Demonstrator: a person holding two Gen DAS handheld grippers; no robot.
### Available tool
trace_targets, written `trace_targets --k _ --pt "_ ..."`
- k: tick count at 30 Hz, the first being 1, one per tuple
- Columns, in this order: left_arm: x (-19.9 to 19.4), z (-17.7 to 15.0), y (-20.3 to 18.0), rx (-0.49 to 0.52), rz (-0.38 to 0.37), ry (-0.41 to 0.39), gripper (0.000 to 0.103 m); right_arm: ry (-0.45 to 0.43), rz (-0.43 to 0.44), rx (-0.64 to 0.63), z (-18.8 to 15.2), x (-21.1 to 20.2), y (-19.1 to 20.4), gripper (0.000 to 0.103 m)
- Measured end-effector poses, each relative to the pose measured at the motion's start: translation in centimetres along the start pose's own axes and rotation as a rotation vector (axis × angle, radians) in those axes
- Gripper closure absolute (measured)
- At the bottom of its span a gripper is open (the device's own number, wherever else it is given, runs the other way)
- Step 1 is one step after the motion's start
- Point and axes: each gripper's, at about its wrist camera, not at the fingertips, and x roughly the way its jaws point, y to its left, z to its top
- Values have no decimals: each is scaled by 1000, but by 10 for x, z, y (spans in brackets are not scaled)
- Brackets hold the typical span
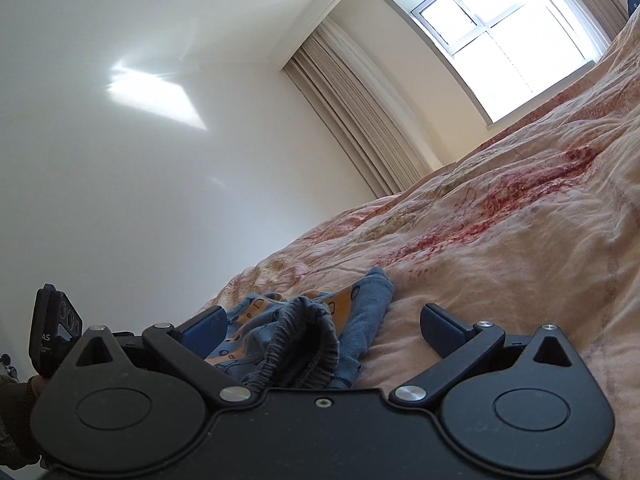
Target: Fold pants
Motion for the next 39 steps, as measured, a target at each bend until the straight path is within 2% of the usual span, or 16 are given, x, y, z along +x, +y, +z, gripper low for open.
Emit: trace_targets --k 9,14,20,24,30,35,39 --pt "-13 -5 15 14 -12 -27 0 -11 16 -7 -2 -3 0 0" --pt "-18 -4 36 -29 -88 -24 0 10 -1 -14 9 -5 14 0" --pt "-6 9 46 -40 -171 -13 0 126 -99 -54 16 11 34 0" --pt "2 14 39 -6 -209 -8 0 174 -122 -51 16 15 42 0" --pt "14 14 13 115 -111 49 0 240 -180 -58 13 25 52 0" --pt "13 15 4 141 -97 73 0 279 -286 -45 12 38 59 1" --pt "10 17 1 174 -114 94 1 279 -324 -15 11 45 63 1"
